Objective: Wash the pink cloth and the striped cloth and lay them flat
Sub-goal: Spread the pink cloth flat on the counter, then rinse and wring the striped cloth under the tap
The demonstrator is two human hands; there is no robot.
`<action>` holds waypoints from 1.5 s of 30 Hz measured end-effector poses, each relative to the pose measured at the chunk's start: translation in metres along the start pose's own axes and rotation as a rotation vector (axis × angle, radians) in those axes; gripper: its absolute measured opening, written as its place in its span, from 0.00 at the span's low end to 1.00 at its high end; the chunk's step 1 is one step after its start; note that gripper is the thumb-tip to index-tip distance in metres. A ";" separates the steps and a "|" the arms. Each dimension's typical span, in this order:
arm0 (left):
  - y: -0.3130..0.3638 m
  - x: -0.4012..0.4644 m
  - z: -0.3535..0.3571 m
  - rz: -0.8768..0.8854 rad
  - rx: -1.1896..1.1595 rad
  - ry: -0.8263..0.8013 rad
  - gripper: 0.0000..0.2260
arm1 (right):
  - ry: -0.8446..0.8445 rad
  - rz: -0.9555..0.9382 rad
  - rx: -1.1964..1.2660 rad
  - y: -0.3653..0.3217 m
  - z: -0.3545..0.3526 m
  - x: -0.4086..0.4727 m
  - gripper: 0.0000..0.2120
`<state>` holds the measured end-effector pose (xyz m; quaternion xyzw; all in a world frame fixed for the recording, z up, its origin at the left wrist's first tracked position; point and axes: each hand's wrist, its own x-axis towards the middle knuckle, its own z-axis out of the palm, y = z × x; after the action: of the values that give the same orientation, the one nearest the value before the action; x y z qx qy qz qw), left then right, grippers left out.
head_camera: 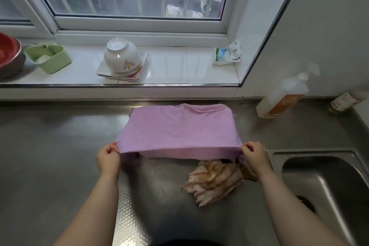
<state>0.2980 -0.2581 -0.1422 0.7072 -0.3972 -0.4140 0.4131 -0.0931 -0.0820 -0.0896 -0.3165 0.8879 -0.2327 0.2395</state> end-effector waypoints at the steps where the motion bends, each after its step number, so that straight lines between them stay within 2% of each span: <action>1: -0.002 -0.001 -0.001 0.024 0.050 0.024 0.16 | 0.038 0.008 -0.006 0.005 0.004 -0.005 0.07; 3: -0.001 -0.007 -0.002 0.075 0.179 0.053 0.11 | 0.096 -0.004 -0.050 0.016 0.013 -0.014 0.05; 5: -0.003 -0.016 -0.003 0.085 0.330 0.047 0.11 | 0.072 -0.015 -0.154 0.026 0.020 -0.022 0.07; 8: -0.010 -0.026 -0.005 -0.049 0.642 0.029 0.11 | -0.049 0.057 -0.311 0.039 0.025 -0.031 0.11; 10: -0.006 -0.034 0.000 -0.066 0.707 0.076 0.11 | -0.051 0.118 -0.287 0.038 0.024 -0.032 0.11; 13: 0.017 -0.044 0.027 0.175 0.652 0.080 0.11 | 0.024 0.069 -0.237 0.018 0.024 -0.020 0.13; 16: 0.043 -0.048 0.069 0.474 0.723 -0.117 0.11 | 0.008 -0.112 -0.217 -0.019 0.023 0.003 0.12; 20: 0.076 -0.044 0.129 0.763 0.914 -0.453 0.13 | -0.061 -0.263 -0.278 -0.072 0.023 0.041 0.17; 24: 0.100 -0.034 0.178 0.847 1.141 -0.663 0.16 | -0.171 -0.248 -0.433 -0.104 0.032 0.084 0.20; 30: 0.118 -0.018 0.220 0.975 1.308 -0.916 0.18 | -0.338 -0.263 -0.754 -0.124 0.047 0.121 0.20; 34: 0.126 -0.010 0.239 0.900 1.345 -0.892 0.24 | -0.345 -0.292 -0.697 -0.139 0.051 0.134 0.20; 37: 0.131 -0.004 0.245 0.747 1.202 -0.777 0.29 | -0.301 -0.292 -0.436 -0.136 0.048 0.141 0.30; 39: 0.130 -0.004 0.244 0.757 1.112 -0.680 0.26 | -0.236 -0.267 -0.305 -0.132 0.048 0.143 0.34; 41: 0.125 -0.008 0.240 0.810 1.072 -0.652 0.21 | -0.183 -0.247 -0.259 -0.126 0.049 0.142 0.31; 45: 0.105 -0.025 0.226 0.836 1.016 -0.697 0.16 | -0.084 -0.264 -0.272 -0.103 0.051 0.122 0.22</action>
<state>0.0596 -0.3292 -0.1119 0.4285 -0.8837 -0.1880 0.0084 -0.1016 -0.2487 -0.1054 -0.4689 0.8513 -0.1266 0.1988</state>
